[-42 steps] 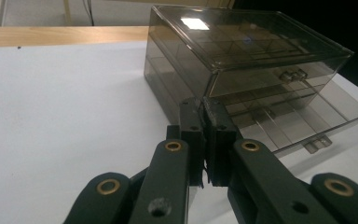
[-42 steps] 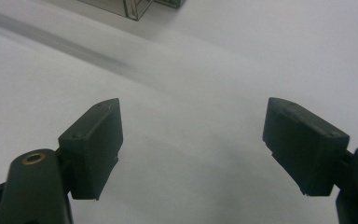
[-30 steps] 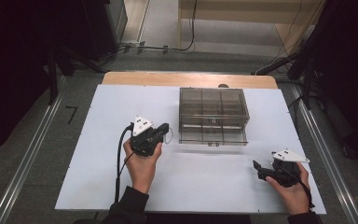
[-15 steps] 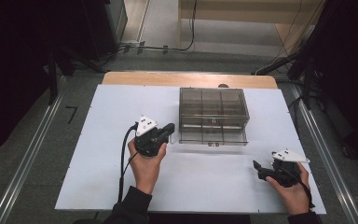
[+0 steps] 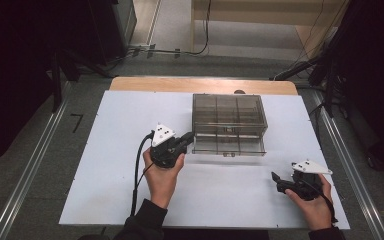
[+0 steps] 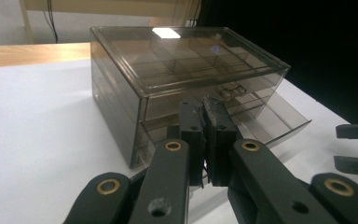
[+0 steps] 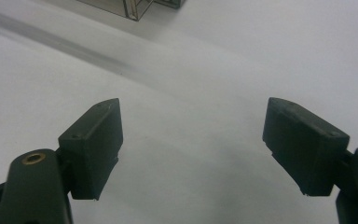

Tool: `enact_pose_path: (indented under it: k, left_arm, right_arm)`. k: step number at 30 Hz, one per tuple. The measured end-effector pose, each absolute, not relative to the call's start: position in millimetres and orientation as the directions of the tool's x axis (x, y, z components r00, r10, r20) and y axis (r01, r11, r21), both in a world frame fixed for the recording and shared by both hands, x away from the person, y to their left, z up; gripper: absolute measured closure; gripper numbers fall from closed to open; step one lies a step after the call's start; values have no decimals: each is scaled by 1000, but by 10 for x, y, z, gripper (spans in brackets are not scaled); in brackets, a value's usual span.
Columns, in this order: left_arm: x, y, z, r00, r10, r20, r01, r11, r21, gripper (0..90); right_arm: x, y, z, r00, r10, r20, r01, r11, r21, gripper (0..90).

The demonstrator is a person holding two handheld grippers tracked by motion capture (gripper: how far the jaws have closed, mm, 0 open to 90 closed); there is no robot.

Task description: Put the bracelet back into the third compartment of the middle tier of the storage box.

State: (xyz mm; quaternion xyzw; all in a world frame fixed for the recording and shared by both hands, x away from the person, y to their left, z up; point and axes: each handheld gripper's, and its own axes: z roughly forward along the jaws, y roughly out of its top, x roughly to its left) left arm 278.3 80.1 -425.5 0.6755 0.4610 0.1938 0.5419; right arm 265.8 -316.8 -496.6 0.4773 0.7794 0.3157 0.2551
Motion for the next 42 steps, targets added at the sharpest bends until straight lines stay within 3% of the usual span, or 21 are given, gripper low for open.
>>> enact_pose_path:
  k: [42]
  left_arm:
    - [2998,329,-4299,569,786,-242,383,7,924,879]
  right_arm:
    - [2673,-3137,-4974,-427,899,-96,580,354,734,184]
